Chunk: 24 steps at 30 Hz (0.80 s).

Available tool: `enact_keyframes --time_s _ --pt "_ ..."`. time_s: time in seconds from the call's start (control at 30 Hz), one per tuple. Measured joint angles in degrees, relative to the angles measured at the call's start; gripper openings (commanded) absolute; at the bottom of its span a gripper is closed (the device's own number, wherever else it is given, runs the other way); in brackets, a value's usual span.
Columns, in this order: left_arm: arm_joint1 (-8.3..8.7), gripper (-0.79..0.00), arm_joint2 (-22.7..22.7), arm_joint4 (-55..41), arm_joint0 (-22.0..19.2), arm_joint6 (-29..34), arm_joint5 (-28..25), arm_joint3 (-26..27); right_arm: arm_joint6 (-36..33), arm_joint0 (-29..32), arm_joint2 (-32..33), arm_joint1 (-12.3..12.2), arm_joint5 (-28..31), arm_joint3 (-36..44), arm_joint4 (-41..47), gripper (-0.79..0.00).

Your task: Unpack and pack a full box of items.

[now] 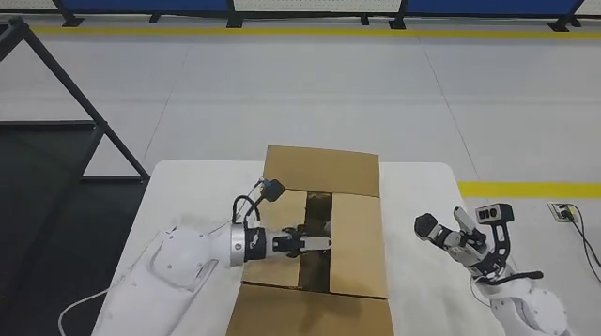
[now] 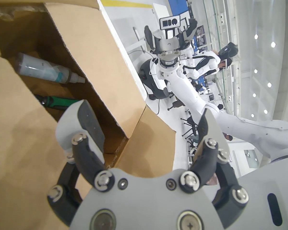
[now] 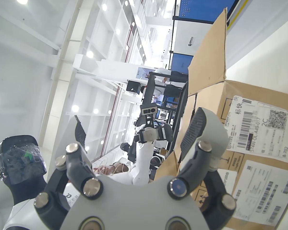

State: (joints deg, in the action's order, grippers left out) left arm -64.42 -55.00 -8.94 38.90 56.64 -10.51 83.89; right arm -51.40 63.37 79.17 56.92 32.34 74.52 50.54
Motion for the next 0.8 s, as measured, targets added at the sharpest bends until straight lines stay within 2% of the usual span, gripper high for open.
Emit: enact_keyframes --time_s 0.2,0.4,0.57,0.8 --pt "-3.05 0.000 8.0 -0.3 -5.9 -1.1 0.8 -7.5 -3.0 3.8 2.8 -0.1 0.9 1.7 2.7 0.000" --pt "-5.35 0.000 11.9 -1.5 -9.2 -2.5 0.1 -12.1 -4.0 6.2 4.7 -0.1 1.0 3.6 3.0 0.000" --pt "-6.26 0.000 12.2 -2.3 -10.0 -4.7 -1.3 -12.3 -7.1 7.4 6.0 0.0 1.1 4.4 5.2 0.000" --pt "-7.06 0.000 12.2 -1.7 -9.7 -7.5 -1.3 -8.3 -14.0 9.0 9.0 0.1 1.6 4.5 10.9 0.000"
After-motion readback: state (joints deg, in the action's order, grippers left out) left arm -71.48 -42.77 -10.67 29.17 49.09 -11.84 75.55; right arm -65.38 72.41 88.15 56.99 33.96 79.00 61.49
